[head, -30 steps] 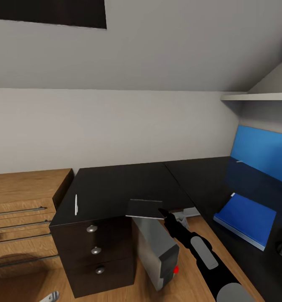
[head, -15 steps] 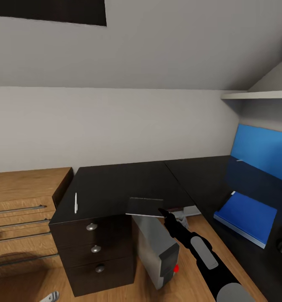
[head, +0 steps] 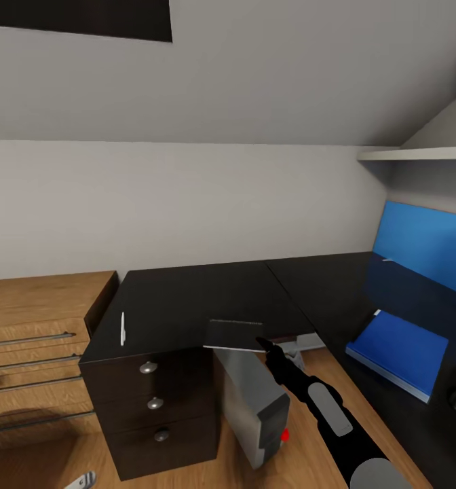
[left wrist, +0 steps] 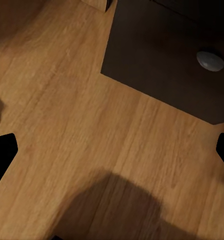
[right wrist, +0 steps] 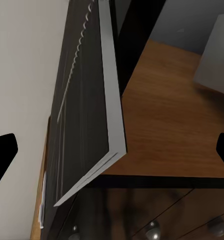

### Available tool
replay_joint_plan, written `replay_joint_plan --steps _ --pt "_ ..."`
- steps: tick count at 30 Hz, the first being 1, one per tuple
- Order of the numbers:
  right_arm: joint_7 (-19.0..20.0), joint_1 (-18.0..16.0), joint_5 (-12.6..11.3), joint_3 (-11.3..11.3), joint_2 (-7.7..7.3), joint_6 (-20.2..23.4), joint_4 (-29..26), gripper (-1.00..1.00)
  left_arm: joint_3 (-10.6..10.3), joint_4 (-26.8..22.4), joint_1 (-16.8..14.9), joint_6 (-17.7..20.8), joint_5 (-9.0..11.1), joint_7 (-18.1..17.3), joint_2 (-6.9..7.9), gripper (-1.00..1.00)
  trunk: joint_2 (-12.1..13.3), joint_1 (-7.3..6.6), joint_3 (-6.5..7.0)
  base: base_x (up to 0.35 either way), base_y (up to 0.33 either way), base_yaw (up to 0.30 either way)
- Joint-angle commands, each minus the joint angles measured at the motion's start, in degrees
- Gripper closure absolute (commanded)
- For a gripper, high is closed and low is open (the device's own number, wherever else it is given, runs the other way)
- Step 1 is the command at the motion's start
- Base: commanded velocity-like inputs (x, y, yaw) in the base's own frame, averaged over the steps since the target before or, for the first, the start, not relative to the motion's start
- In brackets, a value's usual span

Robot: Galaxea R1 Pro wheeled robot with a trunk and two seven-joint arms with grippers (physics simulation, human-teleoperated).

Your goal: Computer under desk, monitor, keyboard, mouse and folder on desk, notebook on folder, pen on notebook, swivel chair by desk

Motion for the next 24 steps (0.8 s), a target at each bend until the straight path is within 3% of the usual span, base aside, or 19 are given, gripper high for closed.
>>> replay_joint_plan --steps 1,24 --pt "0.07 -0.04 -0.28 0.0 0.01 0.04 0.03 -1.0 -0.02 -0.12 0.02 0.16 0.58 0.35 0.02 -1.0 -0.03 0.0 -0.05 0.026 0.0 0.0" --pt "0.07 -0.04 -0.19 0.02 0.02 -0.76 0.03 -1.0 -0.02 0.0 0.02 0.19 0.61 0.38 0.04 -1.0 -0.03 0.0 -0.05 0.03 0.002 0.0"
